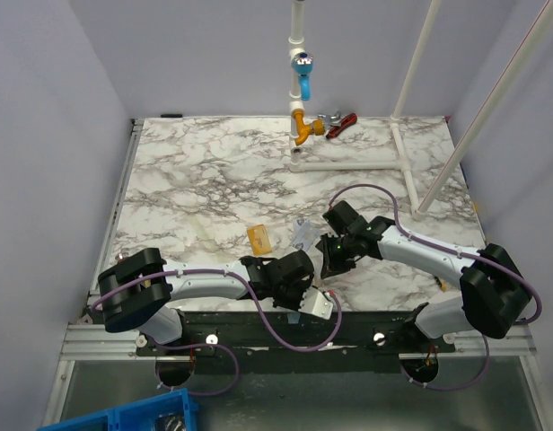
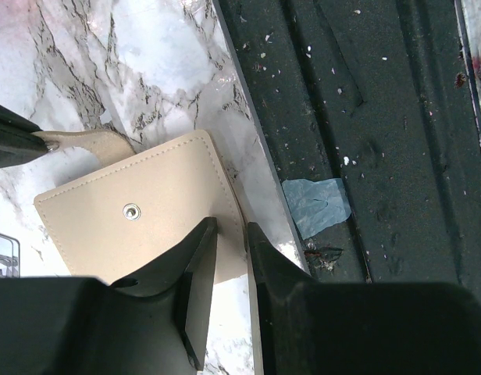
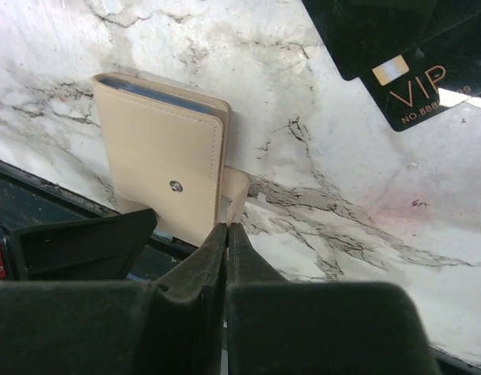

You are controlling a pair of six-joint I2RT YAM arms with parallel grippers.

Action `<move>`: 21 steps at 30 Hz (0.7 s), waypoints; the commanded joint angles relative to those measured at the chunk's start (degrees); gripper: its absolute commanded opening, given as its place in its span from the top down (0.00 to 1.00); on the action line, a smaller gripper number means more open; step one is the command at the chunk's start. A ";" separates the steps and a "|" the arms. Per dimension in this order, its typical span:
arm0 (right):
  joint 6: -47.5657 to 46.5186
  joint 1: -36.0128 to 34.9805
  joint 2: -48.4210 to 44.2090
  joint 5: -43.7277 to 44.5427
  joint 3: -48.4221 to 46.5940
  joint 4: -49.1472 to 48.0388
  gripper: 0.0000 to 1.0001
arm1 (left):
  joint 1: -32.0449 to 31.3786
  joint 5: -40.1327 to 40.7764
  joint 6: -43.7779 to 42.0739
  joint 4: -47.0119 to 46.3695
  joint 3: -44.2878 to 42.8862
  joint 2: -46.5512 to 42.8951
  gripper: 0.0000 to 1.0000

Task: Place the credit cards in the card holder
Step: Close the card holder at the center of the board.

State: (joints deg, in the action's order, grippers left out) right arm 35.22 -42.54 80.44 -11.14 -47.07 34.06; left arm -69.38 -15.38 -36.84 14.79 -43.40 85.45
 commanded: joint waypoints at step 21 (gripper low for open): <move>2.96 -1.79 -1.73 -4.15 3.56 -7.28 0.99 | -0.17 1.24 -0.84 3.18 -1.21 0.62 0.80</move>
State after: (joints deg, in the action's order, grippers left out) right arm 36.77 -42.78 77.67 -11.70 -44.73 31.31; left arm -69.41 -15.18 -36.97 15.49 -43.62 85.45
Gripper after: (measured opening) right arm 0.008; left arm 0.204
